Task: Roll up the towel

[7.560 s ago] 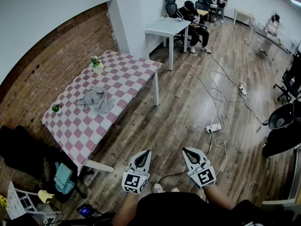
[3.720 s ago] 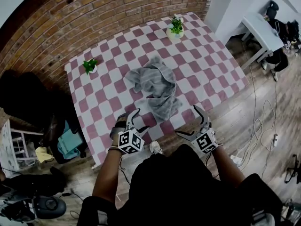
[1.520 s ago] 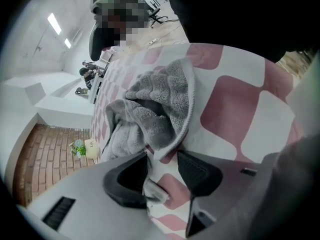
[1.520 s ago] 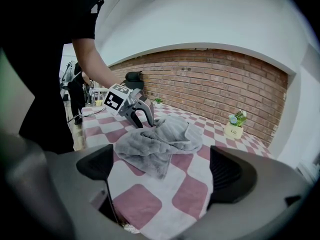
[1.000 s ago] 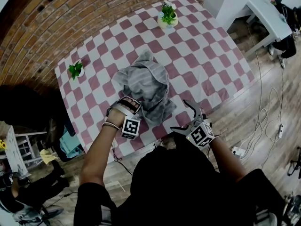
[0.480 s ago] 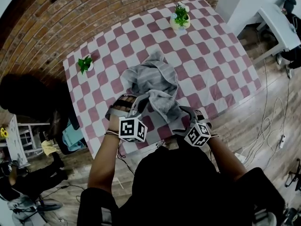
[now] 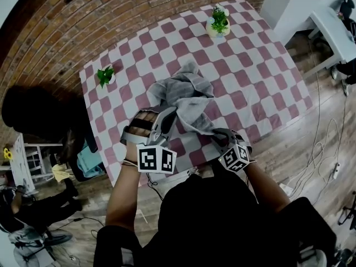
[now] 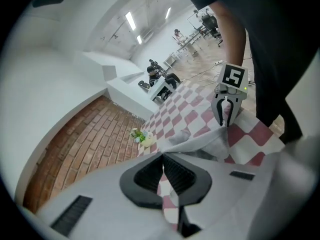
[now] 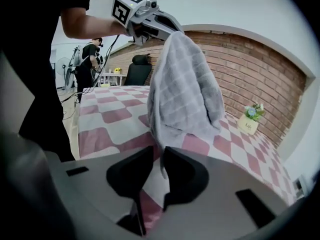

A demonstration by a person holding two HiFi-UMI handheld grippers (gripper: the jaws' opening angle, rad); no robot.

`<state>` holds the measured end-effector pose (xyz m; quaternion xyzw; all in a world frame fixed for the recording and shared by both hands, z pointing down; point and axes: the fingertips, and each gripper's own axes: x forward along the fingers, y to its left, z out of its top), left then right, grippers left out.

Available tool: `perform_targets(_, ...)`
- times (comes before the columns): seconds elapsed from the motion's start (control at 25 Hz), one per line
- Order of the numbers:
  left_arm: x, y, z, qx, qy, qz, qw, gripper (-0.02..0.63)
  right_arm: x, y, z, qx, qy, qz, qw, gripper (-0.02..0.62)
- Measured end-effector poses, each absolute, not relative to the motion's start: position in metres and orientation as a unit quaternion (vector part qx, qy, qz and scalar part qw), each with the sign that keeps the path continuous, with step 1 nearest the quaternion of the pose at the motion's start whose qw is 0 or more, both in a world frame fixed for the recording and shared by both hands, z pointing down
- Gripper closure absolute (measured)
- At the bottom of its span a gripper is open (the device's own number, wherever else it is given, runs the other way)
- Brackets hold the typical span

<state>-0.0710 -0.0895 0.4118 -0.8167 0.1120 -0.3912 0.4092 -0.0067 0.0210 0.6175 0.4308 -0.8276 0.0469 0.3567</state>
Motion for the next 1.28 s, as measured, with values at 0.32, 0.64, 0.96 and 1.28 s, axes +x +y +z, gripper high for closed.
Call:
perform_targets(0.32,-0.112,-0.126,0.405,-0.807,0.179,-0.418,0.377,0.599,0.033,0.008,0.562,0.5,-0.815,0.025,0.291,0.581)
perform_targets(0.64,-0.148,-0.165,0.391,-0.838,0.237,-0.409,0.274,0.599,0.077,-0.061,0.44,0.55,-0.789,-0.092,0.259,0.583)
perform_targets(0.96,-0.152,-0.246,0.386,-0.825,0.244,-0.453,0.233,0.6,0.09,-0.168,0.352,0.524,-0.779,-0.199,0.282,0.583)
perform_targets(1.28,-0.142,-0.376,0.34,-0.782,0.296,-0.498,0.23,0.599,0.102,-0.322,0.292,0.486,-0.789,-0.209,0.313,0.583)
